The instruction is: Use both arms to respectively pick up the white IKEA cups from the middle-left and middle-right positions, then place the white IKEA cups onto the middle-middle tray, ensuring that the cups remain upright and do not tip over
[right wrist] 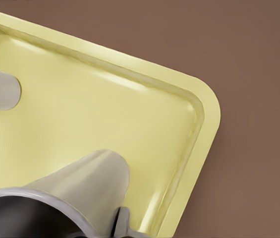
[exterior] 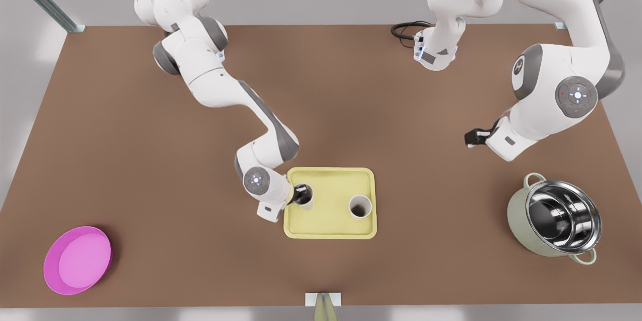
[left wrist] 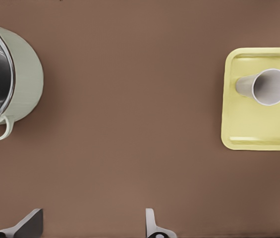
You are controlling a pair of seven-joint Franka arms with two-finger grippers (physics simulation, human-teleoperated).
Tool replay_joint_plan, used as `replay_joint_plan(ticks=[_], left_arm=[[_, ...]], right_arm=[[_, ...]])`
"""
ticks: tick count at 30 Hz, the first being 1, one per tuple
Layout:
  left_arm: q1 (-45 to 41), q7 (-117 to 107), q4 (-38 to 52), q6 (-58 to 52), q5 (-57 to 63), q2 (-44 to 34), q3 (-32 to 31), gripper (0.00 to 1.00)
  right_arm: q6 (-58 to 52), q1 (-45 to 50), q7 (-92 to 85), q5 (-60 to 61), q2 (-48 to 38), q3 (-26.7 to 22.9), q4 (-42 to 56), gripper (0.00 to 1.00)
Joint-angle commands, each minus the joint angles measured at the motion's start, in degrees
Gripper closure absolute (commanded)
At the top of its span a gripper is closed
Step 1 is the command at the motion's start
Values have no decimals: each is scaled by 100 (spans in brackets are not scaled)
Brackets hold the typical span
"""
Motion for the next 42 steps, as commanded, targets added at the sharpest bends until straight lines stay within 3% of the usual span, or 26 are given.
replay_joint_plan(ticks=[1,7,8,9,10,23,27,30,31,33,35,38,42], left_arm=[[-6,1556,7,-10,-7,-5,-3,0],[-15,1556,7,-19,-7,-5,-21,0],[-24,1547,7,-19,-7,-5,-21,0],[-24,1547,7,-19,-7,-5,-21,0],[-24,1547,7,-19,-7,-5,-21,0],[-41,1530,7,-19,2,-5,-30,0],[-24,1521,-1,-19,2,3,-109,0],[-24,1521,-1,-19,2,3,-109,0],[-24,1521,-1,-10,2,21,-109,0],[-24,1521,7,-19,2,21,-109,0],[-24,1538,7,-28,11,30,-109,0],[-41,1512,25,-151,2,21,-135,0],[81,1521,-54,-247,-7,-49,-179,0]], right_arm=[[213,12,2426,-26,59,0,20,79],[266,-14,2399,-9,103,0,-77,79],[266,-32,2382,-9,112,0,-94,59],[266,-41,2382,-9,129,0,-94,11],[266,-49,2373,-9,129,0,-103,0],[161,-190,2355,35,-55,35,-112,0],[-831,-585,2241,26,-1232,211,-797,0],[-2842,-1603,1329,-158,-1646,123,-788,0],[-3328,-2087,513,-920,-1593,97,-788,0],[-3442,-2615,-1010,-1617,-1759,71,-718,0],[-3856,-2589,-1020,-1547,-3103,-131,-1025,0],[-3839,-2616,-1187,-1195,-4898,-457,-2423,0],[-3865,-2625,-1178,-1134,-5056,-475,-2511,0]])
